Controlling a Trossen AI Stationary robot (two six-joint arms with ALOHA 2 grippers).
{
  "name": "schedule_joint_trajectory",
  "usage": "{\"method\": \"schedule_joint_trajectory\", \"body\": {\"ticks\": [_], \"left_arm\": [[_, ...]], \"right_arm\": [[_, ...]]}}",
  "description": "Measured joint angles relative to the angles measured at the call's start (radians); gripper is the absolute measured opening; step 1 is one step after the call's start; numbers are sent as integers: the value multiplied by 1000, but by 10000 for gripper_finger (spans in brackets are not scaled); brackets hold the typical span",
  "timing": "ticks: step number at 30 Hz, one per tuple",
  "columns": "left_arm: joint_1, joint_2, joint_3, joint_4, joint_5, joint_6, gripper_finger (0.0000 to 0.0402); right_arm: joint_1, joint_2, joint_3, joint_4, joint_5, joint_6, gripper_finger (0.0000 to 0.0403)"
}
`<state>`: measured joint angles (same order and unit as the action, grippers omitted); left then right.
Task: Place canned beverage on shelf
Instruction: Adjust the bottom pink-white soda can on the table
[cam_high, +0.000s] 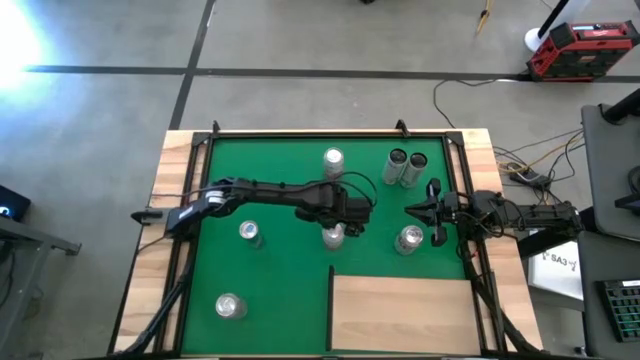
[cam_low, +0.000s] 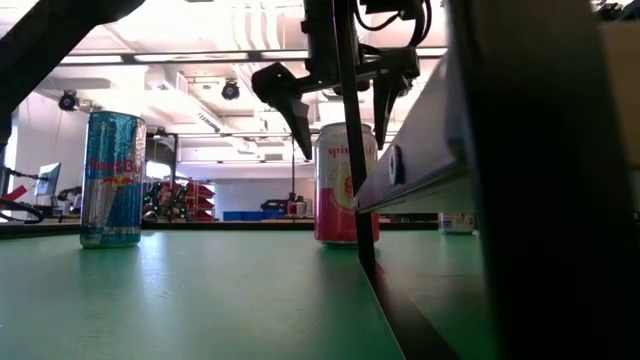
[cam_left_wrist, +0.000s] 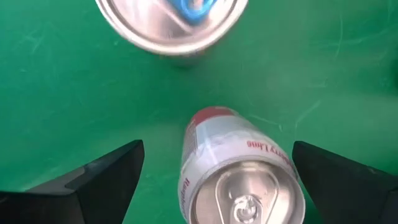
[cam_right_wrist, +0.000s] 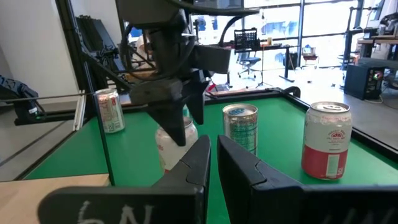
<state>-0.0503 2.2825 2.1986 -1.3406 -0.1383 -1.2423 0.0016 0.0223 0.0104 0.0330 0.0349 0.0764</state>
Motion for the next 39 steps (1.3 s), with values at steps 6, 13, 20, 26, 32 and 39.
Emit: {"method": "schedule_joint_trajectory", "body": {"ticks": [6,13,20,26,32,39], "left_arm": [[-11,6,-1,-5,0,-33,396],[-25,6,-2,-6,0,-65,399],[-44,6,-17,19,-1,-88,400],[-47,7,-40,58,-32,-97,392],[-46,7,-85,84,-35,-141,348],[-48,7,-86,93,-35,-155,280]], "right_arm": [[0,0,0,0,0,1,22],[0,0,0,0,0,0,22],[0,0,0,0,0,0,22],[0,0,0,0,0,0,22],[0,0,0,0,0,1,22],[0,0,0,0,0,0,22]]}}
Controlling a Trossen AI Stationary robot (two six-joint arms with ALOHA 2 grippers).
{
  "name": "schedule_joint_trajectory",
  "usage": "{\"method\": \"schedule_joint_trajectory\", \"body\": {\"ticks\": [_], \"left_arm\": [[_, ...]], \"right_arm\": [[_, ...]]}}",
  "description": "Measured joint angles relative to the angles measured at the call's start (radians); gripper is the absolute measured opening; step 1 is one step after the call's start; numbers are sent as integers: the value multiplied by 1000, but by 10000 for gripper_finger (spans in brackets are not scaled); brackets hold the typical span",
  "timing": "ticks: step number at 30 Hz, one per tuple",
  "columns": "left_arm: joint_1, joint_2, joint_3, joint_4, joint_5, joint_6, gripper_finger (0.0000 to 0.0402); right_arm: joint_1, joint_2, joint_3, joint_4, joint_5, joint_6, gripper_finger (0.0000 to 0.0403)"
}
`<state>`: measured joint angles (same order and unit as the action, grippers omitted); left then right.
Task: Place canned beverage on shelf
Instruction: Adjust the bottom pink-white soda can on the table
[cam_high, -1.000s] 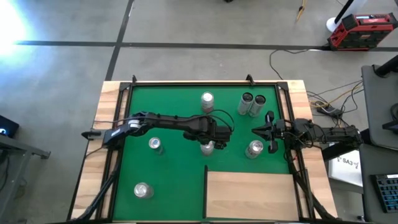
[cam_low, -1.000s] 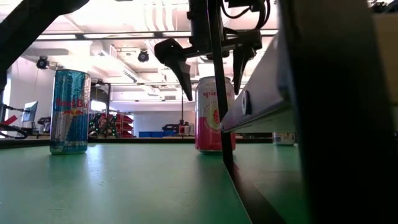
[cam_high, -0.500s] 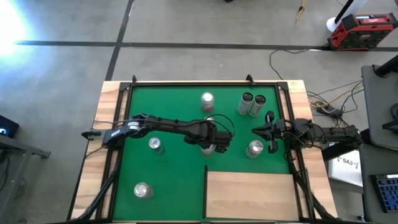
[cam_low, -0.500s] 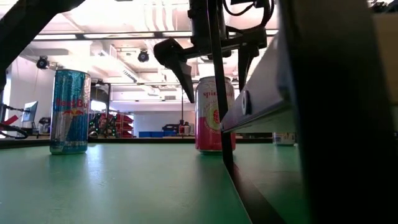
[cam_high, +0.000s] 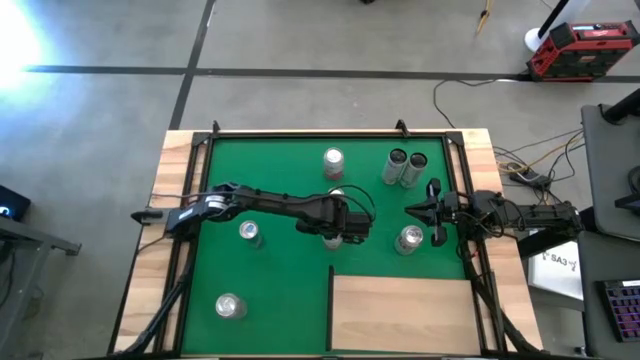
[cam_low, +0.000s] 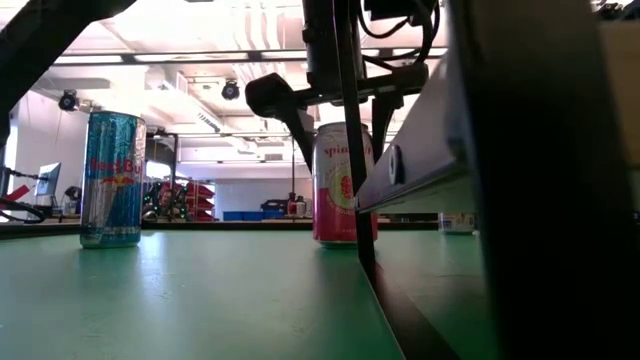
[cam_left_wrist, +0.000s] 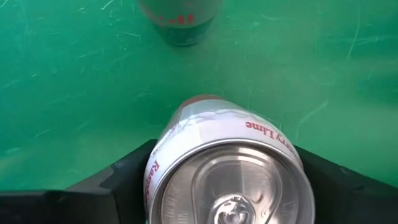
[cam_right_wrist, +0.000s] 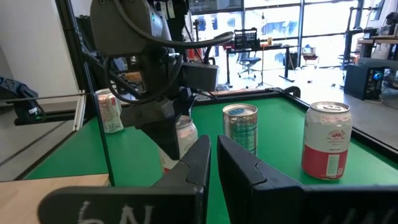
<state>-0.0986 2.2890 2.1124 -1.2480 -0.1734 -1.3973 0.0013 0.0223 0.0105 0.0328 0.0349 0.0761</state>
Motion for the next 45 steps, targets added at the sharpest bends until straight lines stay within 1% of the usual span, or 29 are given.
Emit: {"method": "schedule_joint_trajectory", "body": {"ticks": [14,21,28,45], "left_arm": [[0,-5,3,18,31,13,281],[-4,-6,109,-32,28,54,283],[-23,38,241,-105,7,96,285],[-93,45,243,-35,5,106,286]], "right_arm": [[0,0,0,0,0,0,22],[0,0,0,0,0,1,22],[0,0,0,0,0,1,22],[0,0,0,0,0,0,22]]}}
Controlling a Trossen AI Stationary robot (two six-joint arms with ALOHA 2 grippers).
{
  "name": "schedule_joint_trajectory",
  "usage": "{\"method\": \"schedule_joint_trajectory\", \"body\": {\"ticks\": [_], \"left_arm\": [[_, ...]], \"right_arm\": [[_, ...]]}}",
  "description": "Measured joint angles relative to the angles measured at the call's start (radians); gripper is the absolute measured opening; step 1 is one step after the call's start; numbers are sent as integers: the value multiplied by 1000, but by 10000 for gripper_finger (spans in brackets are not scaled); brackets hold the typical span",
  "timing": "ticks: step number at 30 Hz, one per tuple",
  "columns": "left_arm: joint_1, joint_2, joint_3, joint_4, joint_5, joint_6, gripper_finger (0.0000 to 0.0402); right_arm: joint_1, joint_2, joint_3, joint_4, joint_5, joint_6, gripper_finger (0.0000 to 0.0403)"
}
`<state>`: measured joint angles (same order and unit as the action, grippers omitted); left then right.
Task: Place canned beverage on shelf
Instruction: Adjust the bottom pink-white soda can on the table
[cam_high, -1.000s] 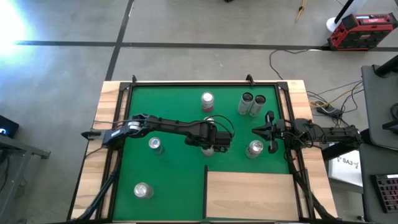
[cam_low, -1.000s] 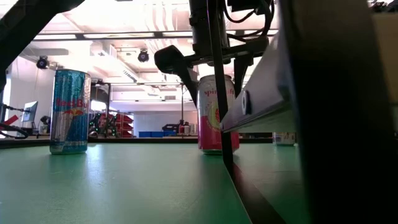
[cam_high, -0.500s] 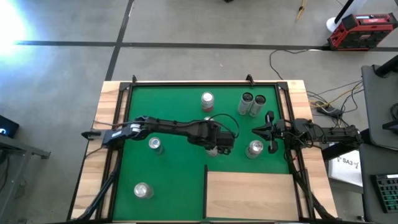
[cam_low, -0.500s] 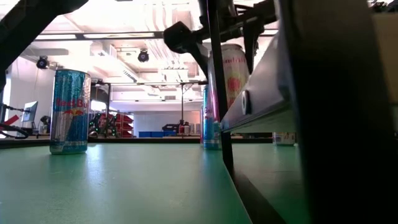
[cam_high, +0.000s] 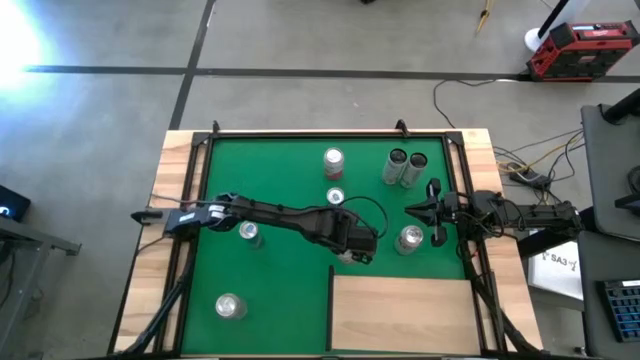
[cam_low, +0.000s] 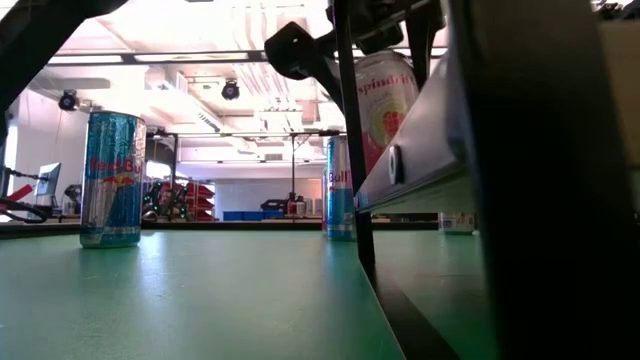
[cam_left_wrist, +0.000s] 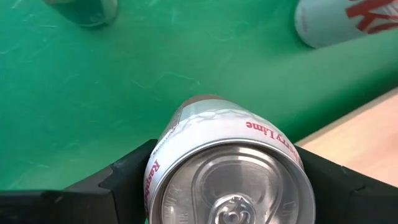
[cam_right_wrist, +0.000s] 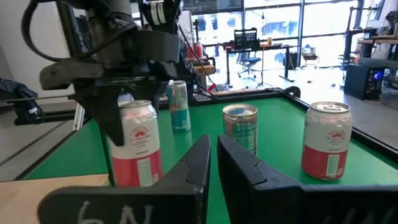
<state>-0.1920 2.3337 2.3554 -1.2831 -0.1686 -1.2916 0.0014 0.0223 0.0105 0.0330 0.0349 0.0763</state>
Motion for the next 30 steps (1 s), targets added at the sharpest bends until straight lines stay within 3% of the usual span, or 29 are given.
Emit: {"method": "schedule_joint_trajectory", "body": {"ticks": [16,30], "left_arm": [[-4,3,-29,-42,-106,34,286],[51,3,-109,27,-71,66,286]], "right_arm": [[0,0,0,0,0,1,22],[0,0,0,0,0,0,22]]}}
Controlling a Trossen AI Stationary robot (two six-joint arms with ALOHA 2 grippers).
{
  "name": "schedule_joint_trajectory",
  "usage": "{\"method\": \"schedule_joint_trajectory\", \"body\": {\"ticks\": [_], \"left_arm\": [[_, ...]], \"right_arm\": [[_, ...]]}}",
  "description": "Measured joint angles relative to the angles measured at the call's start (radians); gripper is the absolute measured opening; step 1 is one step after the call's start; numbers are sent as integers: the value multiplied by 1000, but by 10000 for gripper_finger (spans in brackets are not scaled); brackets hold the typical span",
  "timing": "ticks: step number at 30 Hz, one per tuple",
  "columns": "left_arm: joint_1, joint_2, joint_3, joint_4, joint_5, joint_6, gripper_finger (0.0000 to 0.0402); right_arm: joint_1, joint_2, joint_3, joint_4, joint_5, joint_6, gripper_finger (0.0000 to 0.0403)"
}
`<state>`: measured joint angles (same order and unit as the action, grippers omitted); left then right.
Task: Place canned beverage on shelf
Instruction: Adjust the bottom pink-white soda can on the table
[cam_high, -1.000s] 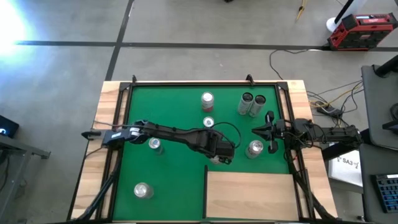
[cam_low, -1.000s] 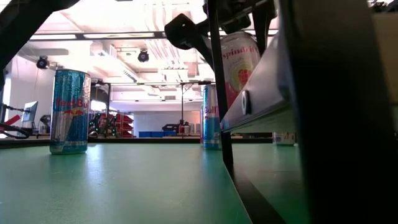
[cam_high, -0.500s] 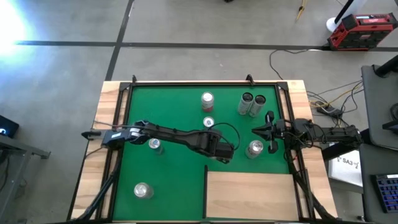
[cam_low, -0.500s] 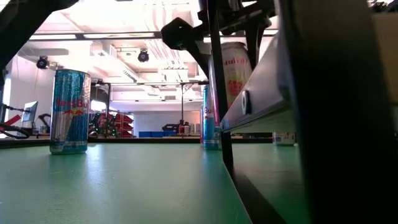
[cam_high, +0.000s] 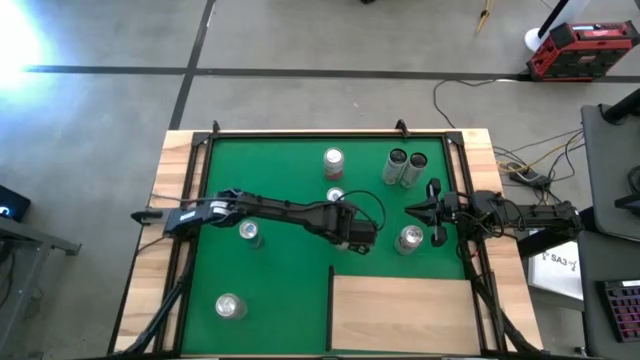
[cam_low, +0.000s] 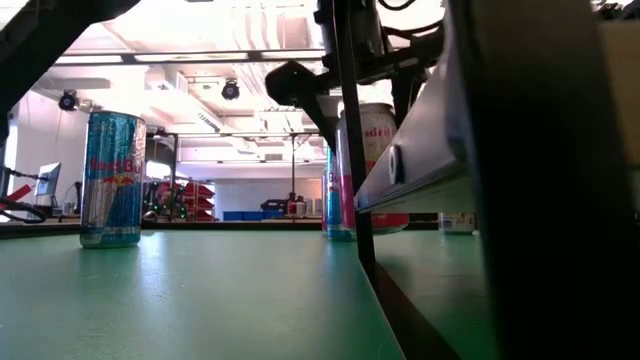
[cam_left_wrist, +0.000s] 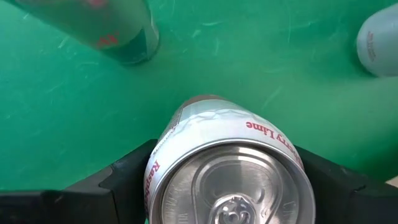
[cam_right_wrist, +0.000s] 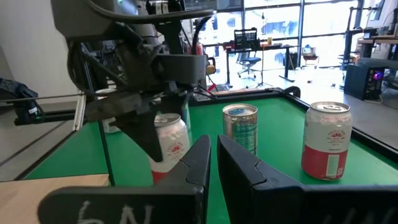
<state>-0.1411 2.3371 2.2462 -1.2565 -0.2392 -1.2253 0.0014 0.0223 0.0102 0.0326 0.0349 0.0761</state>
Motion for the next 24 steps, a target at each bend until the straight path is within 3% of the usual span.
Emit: {"method": "schedule_joint_trajectory", "body": {"ticks": [9,24], "left_arm": [[37,0,-37,74,27,65,286],[69,0,-50,62,42,83,286]], "right_arm": [[0,0,0,0,0,1,22],[0,0,0,0,0,1,22]]}}
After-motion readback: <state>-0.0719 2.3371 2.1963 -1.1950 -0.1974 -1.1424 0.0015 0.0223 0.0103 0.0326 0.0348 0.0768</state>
